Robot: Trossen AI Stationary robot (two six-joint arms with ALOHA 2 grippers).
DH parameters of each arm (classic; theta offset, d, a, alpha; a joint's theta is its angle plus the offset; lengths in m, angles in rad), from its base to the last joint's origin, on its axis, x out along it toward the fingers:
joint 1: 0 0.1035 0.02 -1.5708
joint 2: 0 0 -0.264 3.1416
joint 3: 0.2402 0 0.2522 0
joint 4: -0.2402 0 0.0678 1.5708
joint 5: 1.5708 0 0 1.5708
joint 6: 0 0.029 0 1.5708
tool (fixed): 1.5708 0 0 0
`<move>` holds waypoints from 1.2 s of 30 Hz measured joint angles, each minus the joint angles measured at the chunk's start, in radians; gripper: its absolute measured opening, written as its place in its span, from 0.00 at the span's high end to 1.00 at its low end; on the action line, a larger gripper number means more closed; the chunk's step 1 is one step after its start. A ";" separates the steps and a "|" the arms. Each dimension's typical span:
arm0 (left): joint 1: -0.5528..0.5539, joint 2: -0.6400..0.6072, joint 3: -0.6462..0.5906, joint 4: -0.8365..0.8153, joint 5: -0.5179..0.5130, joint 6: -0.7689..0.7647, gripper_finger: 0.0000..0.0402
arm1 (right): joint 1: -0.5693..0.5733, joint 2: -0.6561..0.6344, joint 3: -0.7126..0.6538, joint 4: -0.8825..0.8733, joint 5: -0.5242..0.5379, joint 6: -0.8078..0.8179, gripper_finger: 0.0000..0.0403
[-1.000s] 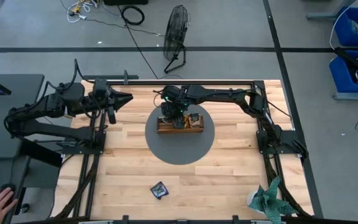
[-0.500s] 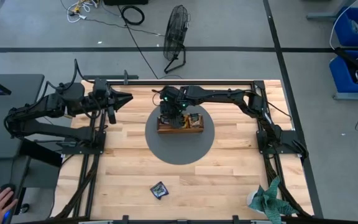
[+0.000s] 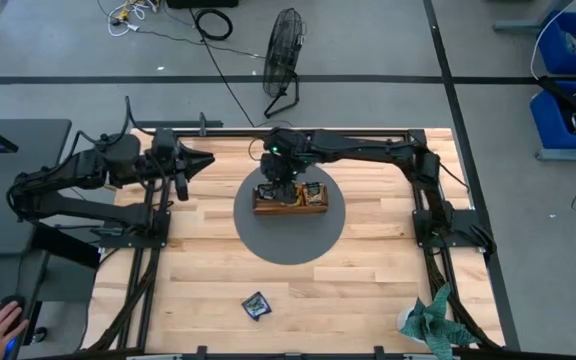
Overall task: Pick & Place Tea
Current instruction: Put the violet tea bag into the left section of the wooden organizer
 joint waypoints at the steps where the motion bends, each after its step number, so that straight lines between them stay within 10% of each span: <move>1: 0.000 0.002 0.000 -0.008 0.000 0.000 0.86 | 0.003 -0.012 0.000 0.001 -0.026 0.015 0.67; 7: 0.000 0.011 0.000 -0.019 0.001 0.000 0.86 | 0.036 -0.064 0.000 0.021 -0.080 0.026 0.96; 19: 0.000 0.027 0.000 -0.021 0.000 0.000 0.86 | 0.079 -0.305 -0.308 0.480 -0.103 0.189 0.99; 36: 0.006 0.125 0.000 -0.001 0.030 -0.018 0.86 | 0.080 -0.794 -0.900 0.891 0.129 0.422 1.00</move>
